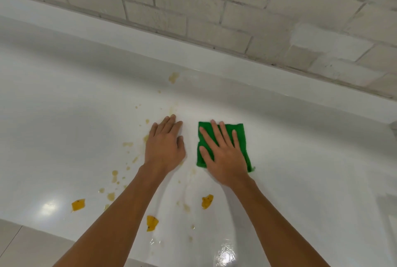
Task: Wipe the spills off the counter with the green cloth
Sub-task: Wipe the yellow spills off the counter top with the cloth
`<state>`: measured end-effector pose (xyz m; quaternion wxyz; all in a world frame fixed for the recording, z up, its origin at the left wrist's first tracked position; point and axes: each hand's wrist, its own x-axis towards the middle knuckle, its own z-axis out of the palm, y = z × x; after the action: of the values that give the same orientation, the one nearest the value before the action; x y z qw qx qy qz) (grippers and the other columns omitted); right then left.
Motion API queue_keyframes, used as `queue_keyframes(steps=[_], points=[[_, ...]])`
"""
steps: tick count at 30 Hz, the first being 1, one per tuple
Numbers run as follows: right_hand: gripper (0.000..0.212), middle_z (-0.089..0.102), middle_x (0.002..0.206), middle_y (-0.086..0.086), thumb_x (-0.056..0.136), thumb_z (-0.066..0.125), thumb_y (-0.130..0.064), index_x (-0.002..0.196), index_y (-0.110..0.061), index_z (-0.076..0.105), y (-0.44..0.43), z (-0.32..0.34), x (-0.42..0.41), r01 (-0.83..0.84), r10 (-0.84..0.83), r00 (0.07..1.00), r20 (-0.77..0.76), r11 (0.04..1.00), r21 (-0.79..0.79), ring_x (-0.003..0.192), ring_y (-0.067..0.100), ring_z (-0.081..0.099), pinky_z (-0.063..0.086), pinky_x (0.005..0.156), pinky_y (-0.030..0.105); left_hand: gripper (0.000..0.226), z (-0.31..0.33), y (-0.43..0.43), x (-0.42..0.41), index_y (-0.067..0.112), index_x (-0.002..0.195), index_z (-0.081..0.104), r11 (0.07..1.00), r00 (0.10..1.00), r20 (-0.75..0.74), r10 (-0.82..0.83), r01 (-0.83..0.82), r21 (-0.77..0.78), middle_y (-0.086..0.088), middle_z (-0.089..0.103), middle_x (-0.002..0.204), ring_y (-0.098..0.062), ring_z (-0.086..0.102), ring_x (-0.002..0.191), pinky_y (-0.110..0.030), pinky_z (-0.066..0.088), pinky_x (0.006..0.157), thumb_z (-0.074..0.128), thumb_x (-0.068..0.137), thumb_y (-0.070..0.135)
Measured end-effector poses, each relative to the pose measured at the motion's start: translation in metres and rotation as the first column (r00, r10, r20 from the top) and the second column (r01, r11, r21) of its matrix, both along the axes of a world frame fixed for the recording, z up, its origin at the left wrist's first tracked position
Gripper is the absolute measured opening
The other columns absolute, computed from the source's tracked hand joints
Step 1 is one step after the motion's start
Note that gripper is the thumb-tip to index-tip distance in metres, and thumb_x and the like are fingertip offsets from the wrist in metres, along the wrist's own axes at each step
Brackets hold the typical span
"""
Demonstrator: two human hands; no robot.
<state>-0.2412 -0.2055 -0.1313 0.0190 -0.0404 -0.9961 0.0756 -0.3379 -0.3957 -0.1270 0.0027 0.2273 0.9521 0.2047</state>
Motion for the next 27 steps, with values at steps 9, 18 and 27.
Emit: queue_keyframes(steps=[9,18,27], points=[[0.067,0.003,0.180,0.001,0.107,0.012,-0.060,0.170,-0.038,0.016,0.039,0.002,-0.001,0.252,-0.251,0.967,0.041,0.968,-0.005,0.166,0.029,-0.001,0.005,0.131,0.062,0.054,-0.010,-0.008,0.022,0.015,0.152,0.053,0.999,0.985,-0.164,0.050,-0.049,0.008,-0.007,0.044,0.163,-0.025,0.039,0.153,-0.051,0.028,0.126,0.035,0.105,0.035],[0.061,0.005,0.180,-0.002,0.112,0.024,-0.059,0.169,-0.037,0.023,0.031,-0.001,0.050,-0.129,0.129,0.992,-0.011,0.992,-0.017,0.166,0.022,-0.002,0.005,0.133,0.055,0.050,-0.010,-0.008,0.031,0.013,0.145,0.061,0.993,0.966,-0.234,0.110,-0.114,-0.006,-0.007,0.054,0.155,-0.023,0.049,0.146,-0.049,0.036,0.121,0.040,0.103,0.030],[0.063,-0.009,0.179,0.002,0.110,0.015,-0.056,0.170,-0.037,0.005,-0.010,0.007,-0.015,0.144,-0.138,0.986,0.092,0.988,-0.059,0.165,0.028,-0.014,-0.008,0.130,0.060,0.046,-0.001,-0.016,0.026,0.016,0.135,0.069,0.996,0.975,-0.209,0.080,-0.085,-0.014,-0.006,0.063,0.147,-0.021,0.058,0.137,-0.047,0.048,0.110,0.052,0.094,0.026]])
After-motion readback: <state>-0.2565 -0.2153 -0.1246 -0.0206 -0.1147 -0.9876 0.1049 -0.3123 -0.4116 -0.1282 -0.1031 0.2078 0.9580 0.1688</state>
